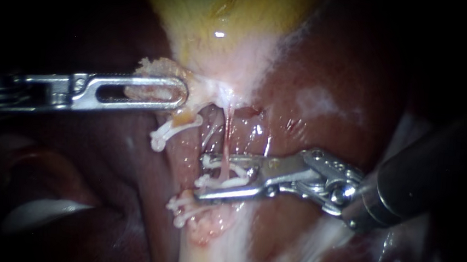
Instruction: Clipping second clip right tube
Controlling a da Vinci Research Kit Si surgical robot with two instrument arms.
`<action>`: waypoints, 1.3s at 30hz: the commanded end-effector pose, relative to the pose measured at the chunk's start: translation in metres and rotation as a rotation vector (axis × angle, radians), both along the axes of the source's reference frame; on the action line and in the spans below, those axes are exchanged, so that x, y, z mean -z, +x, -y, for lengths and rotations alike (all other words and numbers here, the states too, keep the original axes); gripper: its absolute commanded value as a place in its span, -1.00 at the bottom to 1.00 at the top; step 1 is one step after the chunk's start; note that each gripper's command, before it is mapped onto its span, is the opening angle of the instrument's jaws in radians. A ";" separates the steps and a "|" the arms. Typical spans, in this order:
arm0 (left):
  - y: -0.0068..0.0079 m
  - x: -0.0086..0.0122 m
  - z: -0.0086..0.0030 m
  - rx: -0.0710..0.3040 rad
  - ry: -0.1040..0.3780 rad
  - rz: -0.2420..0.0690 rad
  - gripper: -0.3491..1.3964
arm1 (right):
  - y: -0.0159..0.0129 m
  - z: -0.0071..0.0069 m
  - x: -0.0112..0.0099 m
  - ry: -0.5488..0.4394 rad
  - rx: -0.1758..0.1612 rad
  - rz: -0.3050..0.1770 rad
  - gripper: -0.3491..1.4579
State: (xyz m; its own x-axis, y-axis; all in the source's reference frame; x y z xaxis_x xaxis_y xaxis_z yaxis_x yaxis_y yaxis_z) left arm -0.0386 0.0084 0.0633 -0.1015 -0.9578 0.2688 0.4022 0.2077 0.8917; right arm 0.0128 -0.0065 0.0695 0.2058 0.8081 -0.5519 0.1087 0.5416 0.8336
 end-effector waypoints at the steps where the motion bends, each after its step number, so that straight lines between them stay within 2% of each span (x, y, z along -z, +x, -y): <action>1: 0.0000 0.0000 0.0000 -0.001 0.000 0.001 -1.00 | 0.0001 0.0001 0.0002 0.007 0.004 -0.010 -0.09; 5: 0.0000 0.0000 0.0000 -0.001 0.000 0.001 -1.00 | 0.0002 0.0001 0.0014 0.027 0.008 -0.058 -0.09; 10: 0.0000 -0.0001 0.0000 -0.001 0.000 0.001 -1.00 | 0.0003 -0.0001 0.0025 0.047 0.011 -0.093 -0.11; 22: 0.0000 -0.0002 0.0000 -0.001 -0.001 0.001 -1.00 | 0.0001 -0.0003 0.0025 0.048 0.011 -0.097 -0.16; 26: 0.0000 -0.0002 0.0000 -0.001 -0.001 0.001 -1.00 | -0.0004 -0.0004 0.0023 0.049 0.013 -0.098 -0.37; 32: 0.0000 -0.0002 0.0000 -0.001 -0.001 0.001 -1.00 | -0.0015 -0.0009 0.0021 0.100 0.006 -0.080 -0.99; 35: 0.0000 -0.0002 0.0000 -0.001 -0.001 0.001 -1.00 | -0.0017 -0.0010 0.0020 0.112 0.008 -0.076 -1.00; 39: 0.0000 -0.0002 0.0000 -0.001 -0.001 0.001 -1.00 | -0.0018 -0.0010 0.0020 0.100 0.007 -0.028 -1.00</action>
State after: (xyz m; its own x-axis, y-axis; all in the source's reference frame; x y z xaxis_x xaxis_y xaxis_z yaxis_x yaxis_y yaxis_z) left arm -0.0386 0.0084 0.0635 -0.1008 -0.9577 0.2695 0.4012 0.2088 0.8919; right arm 0.0110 -0.0055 0.0675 0.2025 0.8576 -0.4728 0.1348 0.4537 0.8809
